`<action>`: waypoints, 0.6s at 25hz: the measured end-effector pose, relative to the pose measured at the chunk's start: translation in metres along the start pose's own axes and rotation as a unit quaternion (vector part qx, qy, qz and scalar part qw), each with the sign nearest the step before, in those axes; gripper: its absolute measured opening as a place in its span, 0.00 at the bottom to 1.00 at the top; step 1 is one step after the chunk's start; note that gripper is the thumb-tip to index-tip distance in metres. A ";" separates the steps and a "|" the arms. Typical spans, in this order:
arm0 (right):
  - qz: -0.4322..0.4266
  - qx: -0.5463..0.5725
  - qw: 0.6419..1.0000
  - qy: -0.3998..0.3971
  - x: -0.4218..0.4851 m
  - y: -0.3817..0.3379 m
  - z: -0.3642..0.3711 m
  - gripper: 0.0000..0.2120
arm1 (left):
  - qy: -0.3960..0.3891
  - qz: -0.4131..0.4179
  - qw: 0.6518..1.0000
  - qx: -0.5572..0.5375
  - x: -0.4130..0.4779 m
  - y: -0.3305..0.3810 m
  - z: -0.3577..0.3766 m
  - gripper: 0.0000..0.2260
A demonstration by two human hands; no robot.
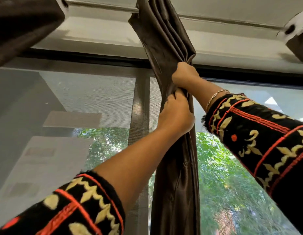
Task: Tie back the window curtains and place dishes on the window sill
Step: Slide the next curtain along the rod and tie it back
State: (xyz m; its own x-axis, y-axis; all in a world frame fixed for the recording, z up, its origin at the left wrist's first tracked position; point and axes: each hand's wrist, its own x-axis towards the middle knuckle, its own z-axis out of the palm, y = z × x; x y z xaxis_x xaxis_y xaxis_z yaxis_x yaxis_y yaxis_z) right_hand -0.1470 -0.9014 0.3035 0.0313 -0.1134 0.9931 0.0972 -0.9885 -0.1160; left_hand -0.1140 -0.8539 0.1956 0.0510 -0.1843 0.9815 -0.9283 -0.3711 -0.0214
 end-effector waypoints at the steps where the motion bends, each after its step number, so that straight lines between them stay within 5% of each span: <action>1: -0.025 0.012 0.999 -0.016 -0.004 0.003 -0.003 0.15 | -0.004 -0.015 1.000 0.008 -0.004 0.003 0.003 0.27; 6: -0.141 0.071 0.986 -0.051 -0.032 0.015 -0.020 0.35 | 0.046 -0.062 0.996 0.033 -0.032 0.019 0.003 0.29; 11: -0.115 0.164 0.980 -0.018 -0.080 0.028 -0.019 0.30 | 0.025 -0.110 0.991 0.074 -0.069 0.025 -0.013 0.38; 15: -0.085 0.118 0.989 -0.033 -0.128 0.044 -0.017 0.25 | 0.021 -0.116 0.989 0.084 -0.107 0.031 -0.024 0.41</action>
State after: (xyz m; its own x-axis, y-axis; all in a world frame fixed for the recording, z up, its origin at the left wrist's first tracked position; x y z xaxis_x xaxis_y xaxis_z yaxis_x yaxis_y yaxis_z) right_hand -0.1635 -0.9316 0.1715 0.0588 0.0676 0.9960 0.3367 -0.9406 0.0440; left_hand -0.1568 -0.8243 0.0947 0.2372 -0.0397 0.9707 -0.8190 -0.5455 0.1778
